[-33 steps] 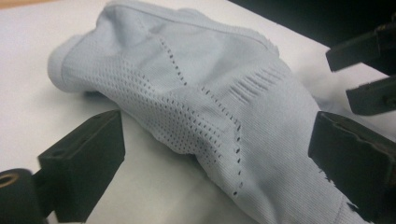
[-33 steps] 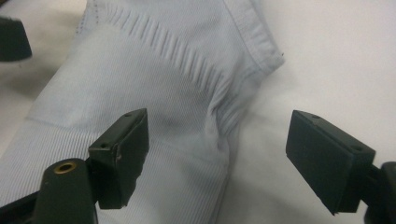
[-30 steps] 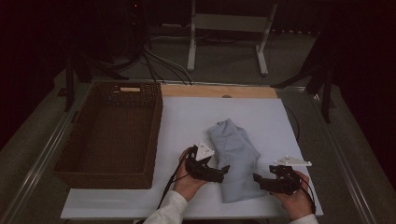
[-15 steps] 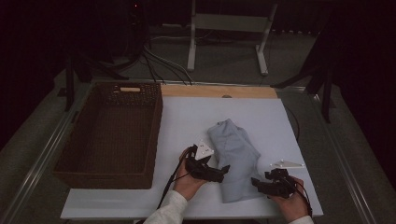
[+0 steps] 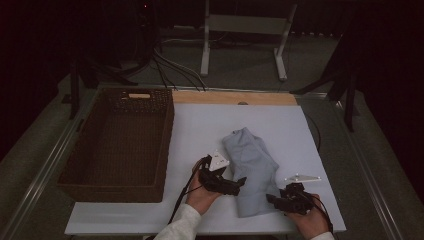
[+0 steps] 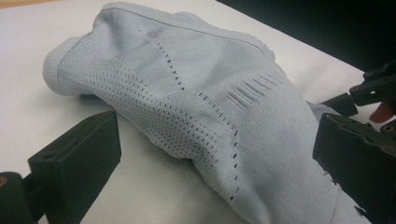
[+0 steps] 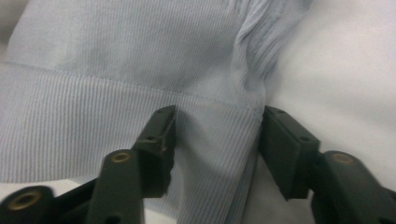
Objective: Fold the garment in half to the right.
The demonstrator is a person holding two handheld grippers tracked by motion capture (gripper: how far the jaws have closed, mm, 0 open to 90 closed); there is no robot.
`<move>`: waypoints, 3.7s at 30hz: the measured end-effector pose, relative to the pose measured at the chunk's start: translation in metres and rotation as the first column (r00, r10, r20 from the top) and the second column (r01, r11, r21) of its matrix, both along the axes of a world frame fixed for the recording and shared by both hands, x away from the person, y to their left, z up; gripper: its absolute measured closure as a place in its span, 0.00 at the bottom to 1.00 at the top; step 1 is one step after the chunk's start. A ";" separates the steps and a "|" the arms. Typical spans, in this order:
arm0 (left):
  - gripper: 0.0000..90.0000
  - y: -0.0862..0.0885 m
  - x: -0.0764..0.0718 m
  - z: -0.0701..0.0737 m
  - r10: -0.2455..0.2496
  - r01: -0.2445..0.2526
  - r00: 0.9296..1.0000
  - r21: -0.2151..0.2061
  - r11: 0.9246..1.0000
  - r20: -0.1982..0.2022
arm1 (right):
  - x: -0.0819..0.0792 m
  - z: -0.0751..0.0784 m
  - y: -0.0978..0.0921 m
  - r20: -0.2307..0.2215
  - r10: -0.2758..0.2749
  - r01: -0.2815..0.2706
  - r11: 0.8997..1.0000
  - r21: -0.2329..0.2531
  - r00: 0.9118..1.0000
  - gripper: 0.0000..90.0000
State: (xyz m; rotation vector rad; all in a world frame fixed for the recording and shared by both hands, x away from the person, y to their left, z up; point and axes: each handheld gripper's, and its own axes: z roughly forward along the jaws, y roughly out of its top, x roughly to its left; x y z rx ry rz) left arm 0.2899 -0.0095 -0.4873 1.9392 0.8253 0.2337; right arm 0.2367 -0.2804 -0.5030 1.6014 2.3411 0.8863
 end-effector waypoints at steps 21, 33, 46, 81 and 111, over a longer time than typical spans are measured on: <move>0.02 0.006 0.004 0.001 0.022 -0.022 1.000 -0.008 1.000 0.001 | -0.004 0.006 0.001 -0.069 0.000 0.005 0.997 0.072 0.998 0.86; 0.02 0.008 0.007 0.001 0.035 -0.035 0.999 -0.006 0.999 0.005 | -0.009 0.009 -0.001 -0.045 0.008 -0.005 0.998 0.070 0.999 0.85; 0.03 0.007 0.016 0.006 0.038 -0.039 0.998 0.002 0.999 0.045 | -0.014 0.009 -0.005 -0.036 0.005 -0.003 0.998 0.063 0.999 0.85; 0.05 -0.008 0.067 -0.015 0.087 -0.086 0.996 0.039 0.996 -0.013 | -0.016 0.008 -0.005 -0.024 0.013 -0.012 0.999 0.047 1.000 0.84; 0.15 -0.026 0.083 -0.038 0.088 -0.068 0.972 0.099 0.993 -0.217 | -0.017 0.008 -0.004 -0.022 0.028 -0.027 0.999 0.042 0.999 0.84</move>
